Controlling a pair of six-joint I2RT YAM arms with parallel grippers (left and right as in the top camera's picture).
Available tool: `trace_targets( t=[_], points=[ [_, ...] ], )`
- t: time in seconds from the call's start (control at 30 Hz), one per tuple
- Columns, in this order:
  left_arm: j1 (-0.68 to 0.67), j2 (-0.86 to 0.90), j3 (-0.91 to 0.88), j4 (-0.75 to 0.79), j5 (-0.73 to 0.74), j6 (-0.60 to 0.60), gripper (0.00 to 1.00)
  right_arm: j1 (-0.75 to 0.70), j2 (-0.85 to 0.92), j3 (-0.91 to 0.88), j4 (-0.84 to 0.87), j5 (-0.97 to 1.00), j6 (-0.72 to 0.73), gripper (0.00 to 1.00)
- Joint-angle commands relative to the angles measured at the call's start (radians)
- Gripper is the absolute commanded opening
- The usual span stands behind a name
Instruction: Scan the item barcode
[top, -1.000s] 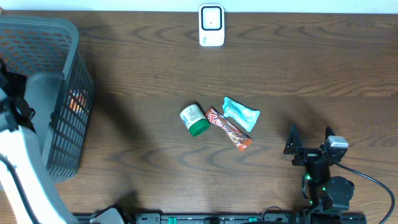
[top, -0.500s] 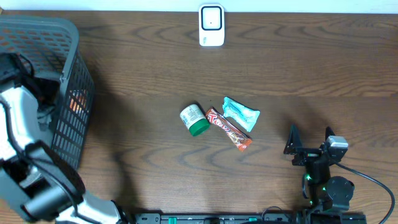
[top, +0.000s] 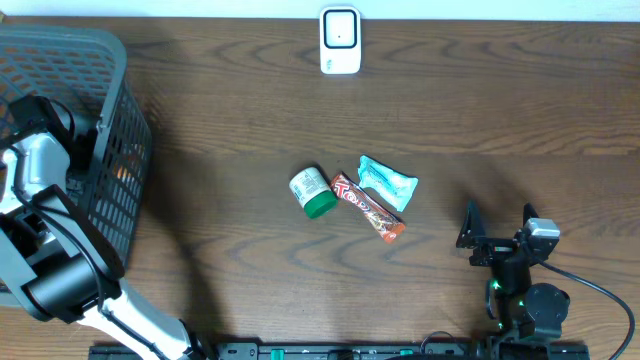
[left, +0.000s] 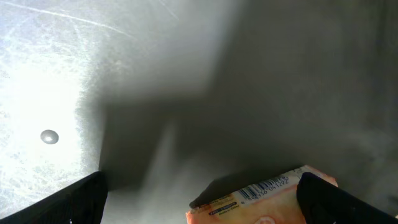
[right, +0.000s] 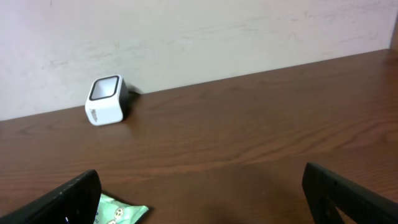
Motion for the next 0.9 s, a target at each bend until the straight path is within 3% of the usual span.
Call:
trace_targets(
  t=[0.0, 0.3, 0.57, 0.87],
  points=[
    [0.002, 0.022, 0.006, -0.024, 0.04, 0.061, 0.98, 0.007, -0.005, -0.003, -0.002, 0.002, -0.011, 0.99],
    [0.001, 0.021, 0.006, -0.055, 0.177, 0.092, 0.99, 0.007, -0.005, -0.003, -0.002, 0.002, -0.011, 0.99],
    [0.003, -0.04, 0.022, -0.013, 0.184, 0.109, 0.98, 0.007, -0.005, -0.003, -0.002, 0.002, -0.011, 0.99],
    [-0.028, -0.093, 0.023, -0.021, 0.184, 0.28, 0.98, 0.007, -0.005, -0.003, -0.002, 0.002, -0.011, 0.99]
  ],
)
